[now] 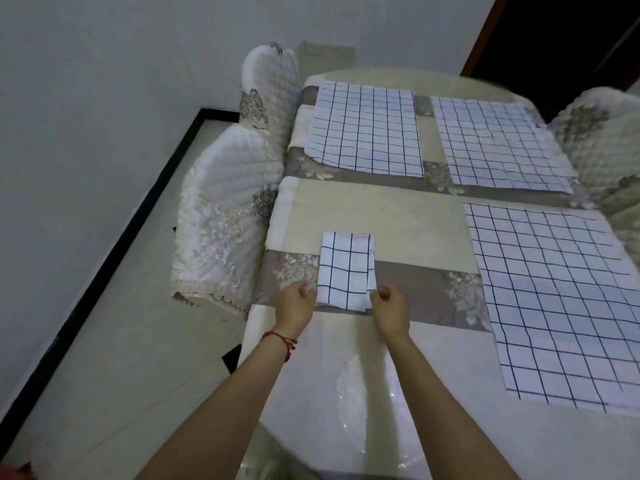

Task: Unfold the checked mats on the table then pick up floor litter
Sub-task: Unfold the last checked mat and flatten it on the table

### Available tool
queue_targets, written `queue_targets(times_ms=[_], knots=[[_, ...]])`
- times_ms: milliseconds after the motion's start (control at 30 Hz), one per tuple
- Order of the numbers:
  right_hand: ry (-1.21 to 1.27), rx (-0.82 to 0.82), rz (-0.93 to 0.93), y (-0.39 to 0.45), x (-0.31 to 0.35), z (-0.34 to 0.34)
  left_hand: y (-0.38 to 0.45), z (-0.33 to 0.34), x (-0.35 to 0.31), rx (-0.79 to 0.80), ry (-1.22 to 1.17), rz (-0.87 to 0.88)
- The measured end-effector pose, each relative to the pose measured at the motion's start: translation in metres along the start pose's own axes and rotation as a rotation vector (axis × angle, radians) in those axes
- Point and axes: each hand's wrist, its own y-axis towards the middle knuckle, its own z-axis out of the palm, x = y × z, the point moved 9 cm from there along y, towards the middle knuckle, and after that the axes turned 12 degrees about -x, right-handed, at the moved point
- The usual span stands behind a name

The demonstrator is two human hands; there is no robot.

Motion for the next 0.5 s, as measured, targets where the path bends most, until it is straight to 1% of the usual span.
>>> queue_targets(times_ms=[100,200,300,500], knots=[[0.015,-0.006,0.007,0.01,0.007,0.018,0.008,0.018,-0.001,0.005,-0.036,-0.042],[-0.011,-0.008,0.079,0.015,0.001,0.029,0.016,0.029,0.002,-0.019,-0.055,-0.087],[-0.056,0.041,0.067,0.017,-0.002,0.031,0.02,0.03,0.005,-0.047,-0.111,-0.122],[0.067,0.131,0.006,0.012,0.004,0.018,0.011,0.007,-0.001,-0.084,-0.224,-0.051]])
